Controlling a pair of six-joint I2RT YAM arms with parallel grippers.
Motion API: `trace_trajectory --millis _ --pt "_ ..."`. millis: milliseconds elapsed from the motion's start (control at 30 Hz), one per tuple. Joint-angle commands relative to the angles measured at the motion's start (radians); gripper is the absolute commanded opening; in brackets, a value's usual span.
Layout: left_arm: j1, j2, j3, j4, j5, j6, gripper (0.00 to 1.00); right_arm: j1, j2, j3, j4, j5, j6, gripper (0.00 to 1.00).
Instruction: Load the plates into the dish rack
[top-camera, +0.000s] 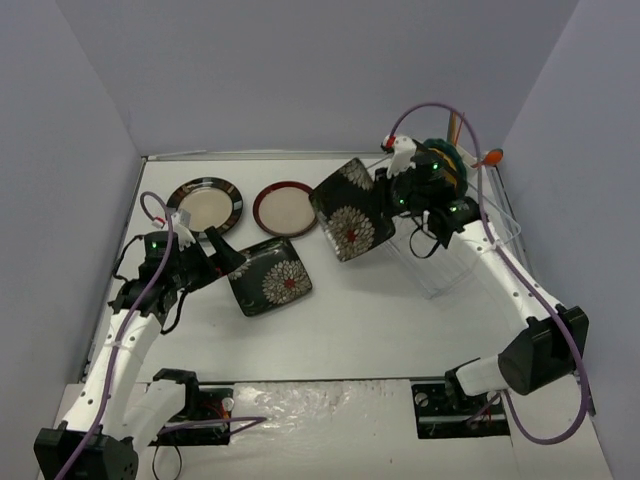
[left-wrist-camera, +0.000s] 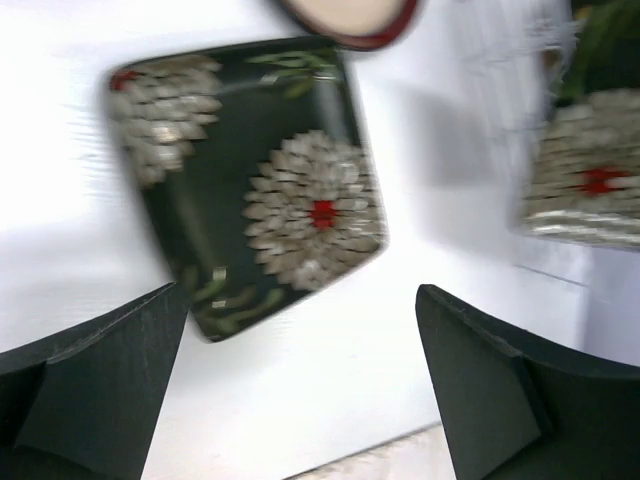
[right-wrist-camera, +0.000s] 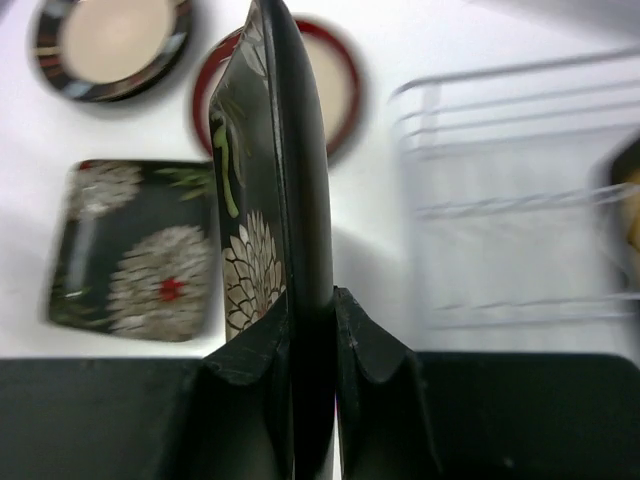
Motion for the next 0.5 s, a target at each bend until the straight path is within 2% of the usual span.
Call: trace_trajectory --millis 0,133,467 --pt "0.002 0.026 0.098 -0.151 -0.23 0.209 0.97 -0.058 -0.099 0.162 0.022 0.27 -0.376 0.0" --pt "0.003 0.039 0.09 -0.136 -0.284 0.268 0.97 -0.095 -0.071 0.195 0.033 0.422 -0.58 0.0" --pt "0.004 0.042 0.031 -0.051 -0.323 0.316 0.97 -0.152 0.102 0.257 0.129 0.469 -0.741 0.0"
